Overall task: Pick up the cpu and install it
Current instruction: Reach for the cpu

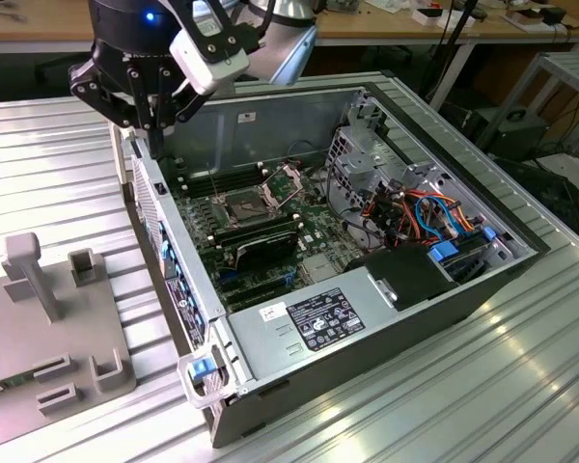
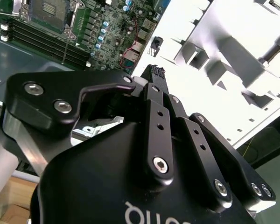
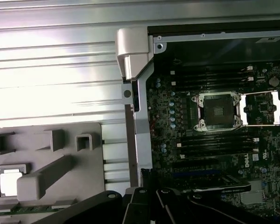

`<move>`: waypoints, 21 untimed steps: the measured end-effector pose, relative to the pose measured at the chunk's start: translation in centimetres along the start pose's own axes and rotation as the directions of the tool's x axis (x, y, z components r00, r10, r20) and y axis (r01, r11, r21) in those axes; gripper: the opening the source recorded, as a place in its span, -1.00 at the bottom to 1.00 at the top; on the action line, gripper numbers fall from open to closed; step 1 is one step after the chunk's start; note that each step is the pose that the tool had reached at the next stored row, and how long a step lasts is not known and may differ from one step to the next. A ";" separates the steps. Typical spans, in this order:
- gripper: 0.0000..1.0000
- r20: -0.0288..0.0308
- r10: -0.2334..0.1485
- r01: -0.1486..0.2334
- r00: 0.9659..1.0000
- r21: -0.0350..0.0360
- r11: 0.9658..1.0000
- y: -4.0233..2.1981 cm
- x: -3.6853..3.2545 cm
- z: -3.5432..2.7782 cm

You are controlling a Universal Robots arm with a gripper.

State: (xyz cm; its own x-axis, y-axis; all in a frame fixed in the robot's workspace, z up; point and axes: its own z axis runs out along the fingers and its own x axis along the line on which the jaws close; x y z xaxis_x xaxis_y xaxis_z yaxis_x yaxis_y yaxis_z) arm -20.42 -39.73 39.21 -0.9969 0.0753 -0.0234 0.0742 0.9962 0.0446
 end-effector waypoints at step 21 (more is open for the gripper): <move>-0.79 0.000 0.000 0.000 1.000 0.000 1.000 -0.43 5.89 -0.04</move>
State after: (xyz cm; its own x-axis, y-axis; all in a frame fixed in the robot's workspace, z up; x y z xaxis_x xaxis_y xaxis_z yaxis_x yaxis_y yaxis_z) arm -26.33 -39.72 39.09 -0.9969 0.0752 -0.0234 0.0741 0.9962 0.0446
